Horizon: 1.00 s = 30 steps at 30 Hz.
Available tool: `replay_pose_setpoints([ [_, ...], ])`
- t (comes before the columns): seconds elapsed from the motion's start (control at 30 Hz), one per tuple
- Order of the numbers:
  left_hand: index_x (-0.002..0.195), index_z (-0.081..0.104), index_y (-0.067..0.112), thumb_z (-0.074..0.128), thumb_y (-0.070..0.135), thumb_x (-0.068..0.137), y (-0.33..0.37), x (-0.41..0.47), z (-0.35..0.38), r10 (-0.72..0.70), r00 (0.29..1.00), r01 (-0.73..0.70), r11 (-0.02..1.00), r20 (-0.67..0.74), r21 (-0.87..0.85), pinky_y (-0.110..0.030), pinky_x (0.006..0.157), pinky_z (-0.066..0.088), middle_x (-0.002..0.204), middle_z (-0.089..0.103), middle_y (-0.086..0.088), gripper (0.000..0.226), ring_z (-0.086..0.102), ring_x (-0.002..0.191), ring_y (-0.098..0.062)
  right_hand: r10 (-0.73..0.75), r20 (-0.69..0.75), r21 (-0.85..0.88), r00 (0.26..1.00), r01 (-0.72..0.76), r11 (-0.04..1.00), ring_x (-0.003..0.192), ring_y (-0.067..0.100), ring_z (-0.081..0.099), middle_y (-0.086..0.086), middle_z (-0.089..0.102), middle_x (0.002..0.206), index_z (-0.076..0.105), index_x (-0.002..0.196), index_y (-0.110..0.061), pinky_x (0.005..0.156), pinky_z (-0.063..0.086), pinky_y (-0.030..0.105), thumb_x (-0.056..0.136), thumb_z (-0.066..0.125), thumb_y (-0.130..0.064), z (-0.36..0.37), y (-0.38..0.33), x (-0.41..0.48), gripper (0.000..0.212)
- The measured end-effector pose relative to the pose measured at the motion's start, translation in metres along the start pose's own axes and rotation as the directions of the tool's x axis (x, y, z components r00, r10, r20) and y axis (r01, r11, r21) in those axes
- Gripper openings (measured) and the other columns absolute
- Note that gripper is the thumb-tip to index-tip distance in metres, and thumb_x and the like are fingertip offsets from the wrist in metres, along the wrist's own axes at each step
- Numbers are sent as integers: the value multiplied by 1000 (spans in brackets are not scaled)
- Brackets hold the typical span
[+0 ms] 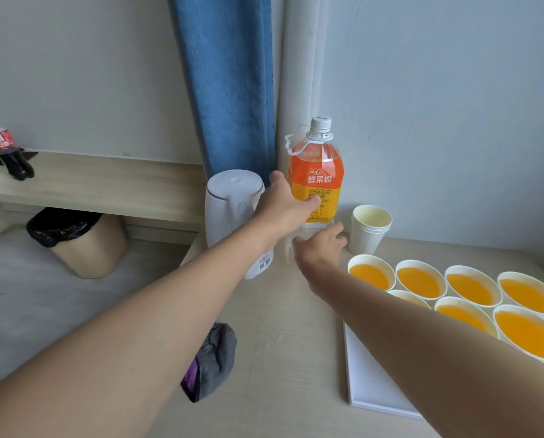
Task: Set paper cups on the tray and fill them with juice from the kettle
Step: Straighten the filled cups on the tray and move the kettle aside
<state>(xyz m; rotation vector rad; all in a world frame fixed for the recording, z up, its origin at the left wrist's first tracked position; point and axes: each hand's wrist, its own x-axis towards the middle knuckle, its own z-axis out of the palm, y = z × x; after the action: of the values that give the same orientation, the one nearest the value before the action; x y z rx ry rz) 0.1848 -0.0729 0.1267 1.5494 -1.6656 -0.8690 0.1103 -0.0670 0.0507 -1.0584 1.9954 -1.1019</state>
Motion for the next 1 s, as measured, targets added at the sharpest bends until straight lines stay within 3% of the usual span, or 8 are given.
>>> replay_pose_setpoints([
  [0.17, 138, 42, 14, 67, 28, 98, -12, 16, 15, -30, 1000, 30, 999, 0, 14, -42, 100, 53, 126, 62, -4, 49, 61, 116, -26, -48, 60, -10, 997, 49, 999, 84, 26, 40, 15, 38, 126, 31, 125, -10, 77, 43, 37, 90, 61, -21, 5, 1, 8, 47],
  [0.37, 135, 42, 15, 65, 21, 95, -14, 23, 23, -65, 997, 63, 997, -49, -39, -40, 94, 54, 126, 62, -10, 47, 63, 115, -29, -59, 112, 4, 992, 59, 998, 89, 27, 43, 14, 37, 129, 33, 125, -10, 84, 47, 40, 92, 57, -23, 0, -1, 8, 43],
  [0.5, 135, 36, 16, 61, 18, 97, -6, 8, 32, -100, 982, 82, 990, -161, -119, -35, 85, 46, 134, 53, -11, 46, 59, 115, -28, -134, 100, 49, 986, 129, 990, 99, 31, 48, 12, 38, 126, 34, 124, -9, 78, 38, 33, 93, 57, -20, -28, -6, -7, 40],
  [0.6, 126, 46, 18, 58, 13, 98, 3, -19, 44, -72, 966, 12, 971, -247, -238, -30, 80, 49, 105, 58, 1, 31, 62, 99, -23, -230, 44, 96, 972, 225, 970, 94, 28, 45, 10, 42, 116, 36, 120, -7, 76, 35, 30, 90, 59, -14, -63, -11, -20, 39],
  [0.7, 108, 58, 21, 56, 17, 94, 6, -47, 59, -124, 972, 41, 926, -200, -376, -25, 66, 49, 94, 63, 1, 15, 61, 76, -19, -291, -8, 128, 957, 289, 949, 98, 36, 59, 13, 56, 111, 40, 121, -8, 83, 50, 43, 85, 53, -7, -104, -12, -34, 38],
  [0.8, 108, 64, 14, 49, 19, 92, 2, -76, 83, -244, 962, 162, 873, -125, -461, -31, 70, 46, 95, 64, -4, 23, 58, 84, -24, -290, -76, 163, 954, 299, 940, 90, 34, 64, 1, 60, 88, 49, 108, -14, 82, 54, 51, 86, 48, -7, -160, 1, -46, 23],
  [0.93, 90, 50, 16, 44, 19, 95, -11, -115, 118, -348, 935, 351, 878, 70, -326, -32, 69, 33, 78, 46, -4, 9, 41, 81, -24, -184, -215, 147, 959, 218, 965, 91, 29, 66, 2, 65, 91, 57, 94, -19, 81, 57, 48, 85, 49, -10, -232, 44, -59, 16],
  [1.0, 81, 51, 12, 42, 18, 99, -22, -133, 132, -377, 919, 393, 883, 112, -255, -32, 65, 29, 80, 56, -17, 21, 39, 79, -25, -90, -273, 140, 958, 132, 981, 91, 27, 66, 5, 66, 93, 59, 90, -18, 79, 57, 42, 86, 49, -8, -262, 77, -65, 15],
])
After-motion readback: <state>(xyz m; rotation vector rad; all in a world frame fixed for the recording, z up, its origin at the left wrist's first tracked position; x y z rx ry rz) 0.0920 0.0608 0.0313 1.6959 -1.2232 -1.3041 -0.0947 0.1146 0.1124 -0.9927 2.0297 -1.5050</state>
